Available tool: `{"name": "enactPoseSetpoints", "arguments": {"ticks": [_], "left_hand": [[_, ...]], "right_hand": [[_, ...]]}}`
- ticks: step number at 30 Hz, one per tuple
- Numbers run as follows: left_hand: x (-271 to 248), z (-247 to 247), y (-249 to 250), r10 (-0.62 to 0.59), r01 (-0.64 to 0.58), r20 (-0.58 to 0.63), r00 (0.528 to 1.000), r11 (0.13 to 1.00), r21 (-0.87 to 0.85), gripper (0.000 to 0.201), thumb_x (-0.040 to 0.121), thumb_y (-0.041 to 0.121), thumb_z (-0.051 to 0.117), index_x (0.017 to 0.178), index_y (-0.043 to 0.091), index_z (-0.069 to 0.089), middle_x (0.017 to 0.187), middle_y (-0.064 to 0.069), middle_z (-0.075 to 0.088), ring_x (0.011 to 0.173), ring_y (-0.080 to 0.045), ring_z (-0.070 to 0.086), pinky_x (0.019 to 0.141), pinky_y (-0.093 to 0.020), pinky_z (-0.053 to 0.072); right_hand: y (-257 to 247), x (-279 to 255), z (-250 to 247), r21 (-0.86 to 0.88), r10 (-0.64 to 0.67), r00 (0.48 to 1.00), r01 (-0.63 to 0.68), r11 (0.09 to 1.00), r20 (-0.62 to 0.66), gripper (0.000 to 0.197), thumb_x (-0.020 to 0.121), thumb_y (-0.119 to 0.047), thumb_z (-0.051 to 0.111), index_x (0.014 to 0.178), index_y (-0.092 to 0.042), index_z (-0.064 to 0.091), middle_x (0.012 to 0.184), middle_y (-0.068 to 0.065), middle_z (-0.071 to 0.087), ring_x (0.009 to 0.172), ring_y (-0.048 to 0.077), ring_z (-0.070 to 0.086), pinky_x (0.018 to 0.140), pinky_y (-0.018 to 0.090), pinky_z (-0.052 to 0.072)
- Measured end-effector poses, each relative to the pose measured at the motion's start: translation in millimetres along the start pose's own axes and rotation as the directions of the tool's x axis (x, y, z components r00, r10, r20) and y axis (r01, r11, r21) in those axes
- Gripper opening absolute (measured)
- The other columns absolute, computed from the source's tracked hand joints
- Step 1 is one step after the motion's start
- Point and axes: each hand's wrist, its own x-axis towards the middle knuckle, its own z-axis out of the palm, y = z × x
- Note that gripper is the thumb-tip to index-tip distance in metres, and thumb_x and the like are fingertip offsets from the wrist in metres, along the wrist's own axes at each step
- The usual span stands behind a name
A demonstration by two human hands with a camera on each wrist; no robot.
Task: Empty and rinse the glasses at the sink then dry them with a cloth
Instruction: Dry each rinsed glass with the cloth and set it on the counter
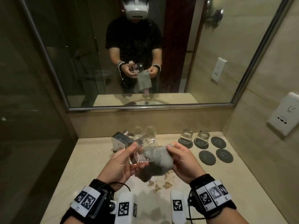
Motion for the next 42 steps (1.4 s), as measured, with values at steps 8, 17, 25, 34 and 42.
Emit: {"name": "enactPoseSetpoints", "arguments": {"ticks": [8,17,25,34,42], "left_hand": [[6.9,-4.0,-4.5,-0.025,0.022,-0.108,0.994,0.999,-0.027,0.049,0.072,0.034,0.071,0.108,0.002,0.065,0.108,-0.016,0.066,0.076,-0.034,0.07,0.062,-0.028,0.06],[7.8,11.6,-15.8,-0.081,0.074,-0.028,0.996,0.981,-0.18,0.042,0.077,0.032,0.065,0.109,0.004,0.064,0.101,-0.018,0.069,0.066,-0.035,0.068,0.05,-0.026,0.057],[4.8,20.3,-17.7,-0.043,0.045,0.016,0.999,0.993,-0.109,0.032,0.075,0.028,0.065,0.099,0.008,0.064,0.097,-0.012,0.073,0.068,-0.037,0.069,0.054,-0.029,0.059],[5.0,17.8,-20.1,-0.019,0.018,-0.015,1.0,0.995,-0.102,0.042,0.075,0.03,0.067,0.108,0.005,0.063,0.102,-0.016,0.069,0.069,-0.036,0.069,0.053,-0.029,0.058],[14.3,22.9,-20.8,0.006,-0.002,-0.039,0.999,0.995,0.101,0.057,0.069,0.043,0.071,0.107,0.0,0.067,0.094,-0.014,0.069,0.06,-0.021,0.066,0.053,-0.024,0.056]], "right_hand": [[-25.2,-7.3,0.0,0.245,-0.07,0.994,0.089,0.966,-0.086,0.017,0.092,-0.016,0.051,0.078,-0.007,0.049,0.076,0.01,0.054,0.07,0.015,0.057,0.064,0.027,0.053],[-41.3,-17.5,10.3,0.202,-0.105,0.985,0.076,0.976,0.137,0.032,0.081,-0.018,0.068,0.105,0.004,0.068,0.109,0.025,0.065,0.101,0.031,0.063,0.089,0.041,0.054],[-24.0,-10.6,10.7,-0.367,-0.422,0.907,0.39,0.844,-0.007,0.022,0.083,0.009,0.063,0.083,-0.011,0.071,0.082,0.003,0.074,0.08,0.017,0.069,0.068,0.027,0.057],[-24.5,-20.2,0.3,-0.592,-0.343,0.916,0.396,0.702,0.206,0.02,0.082,0.009,0.065,0.081,-0.011,0.068,0.074,-0.001,0.068,0.066,0.006,0.063,0.062,0.023,0.053],[-15.0,-33.0,8.5,-0.576,-0.125,0.943,0.291,0.764,0.31,0.022,0.076,0.015,0.06,0.082,-0.004,0.068,0.067,0.027,0.06,0.054,0.029,0.051,0.047,0.049,0.045]]}}
